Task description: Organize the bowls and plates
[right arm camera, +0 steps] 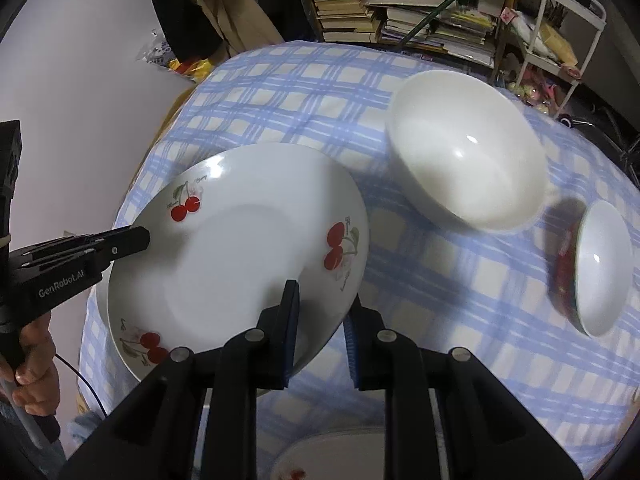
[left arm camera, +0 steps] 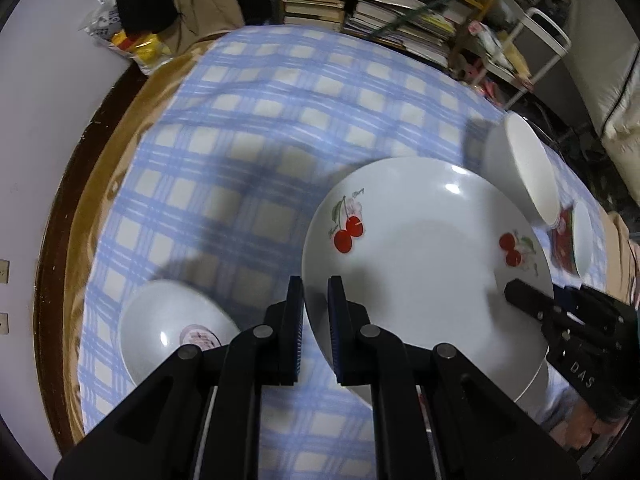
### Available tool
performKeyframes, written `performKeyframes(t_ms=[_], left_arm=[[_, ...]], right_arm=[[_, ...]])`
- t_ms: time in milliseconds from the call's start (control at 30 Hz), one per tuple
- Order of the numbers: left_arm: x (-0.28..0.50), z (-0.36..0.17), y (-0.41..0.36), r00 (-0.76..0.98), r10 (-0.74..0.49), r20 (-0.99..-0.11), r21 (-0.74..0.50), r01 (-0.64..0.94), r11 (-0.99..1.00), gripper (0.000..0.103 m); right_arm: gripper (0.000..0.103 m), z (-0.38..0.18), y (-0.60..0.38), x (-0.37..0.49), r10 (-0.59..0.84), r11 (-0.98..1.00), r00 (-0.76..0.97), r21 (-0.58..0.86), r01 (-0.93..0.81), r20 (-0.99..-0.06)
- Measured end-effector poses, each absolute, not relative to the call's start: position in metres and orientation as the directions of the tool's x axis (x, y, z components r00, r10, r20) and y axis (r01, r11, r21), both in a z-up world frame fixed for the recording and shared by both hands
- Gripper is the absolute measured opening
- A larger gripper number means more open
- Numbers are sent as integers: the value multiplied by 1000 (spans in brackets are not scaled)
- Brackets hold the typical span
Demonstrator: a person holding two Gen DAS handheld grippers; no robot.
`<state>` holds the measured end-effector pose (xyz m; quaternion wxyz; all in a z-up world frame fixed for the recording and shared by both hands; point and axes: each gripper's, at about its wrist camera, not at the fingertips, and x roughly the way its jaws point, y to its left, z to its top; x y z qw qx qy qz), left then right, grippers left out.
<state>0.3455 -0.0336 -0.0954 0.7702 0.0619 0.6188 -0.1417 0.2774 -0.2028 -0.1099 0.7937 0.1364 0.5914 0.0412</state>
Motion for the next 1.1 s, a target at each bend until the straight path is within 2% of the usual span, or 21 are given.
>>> performKeyframes(t_ms=[233, 367, 500, 1100], left_arm=[[306, -87, -48, 180, -174, -968, -107, 328, 939, 11], [287, -84, -55, 169, -195, -966, -128, 341, 931, 11], [263, -83, -69, 172, -183, -968, -106, 382, 918, 11], [177, -93, -113, 124, -221, -967, -143, 452, 880, 12]], right_arm=[[22, -97, -220, 232, 217, 959, 315, 262, 109, -924], [22, -100, -236, 207, 272, 936, 298, 323, 138, -915], [22, -101, -246, 181, 266, 932, 303, 325, 161, -915], [22, -99, -289, 86, 191, 933, 308, 270, 238, -932]])
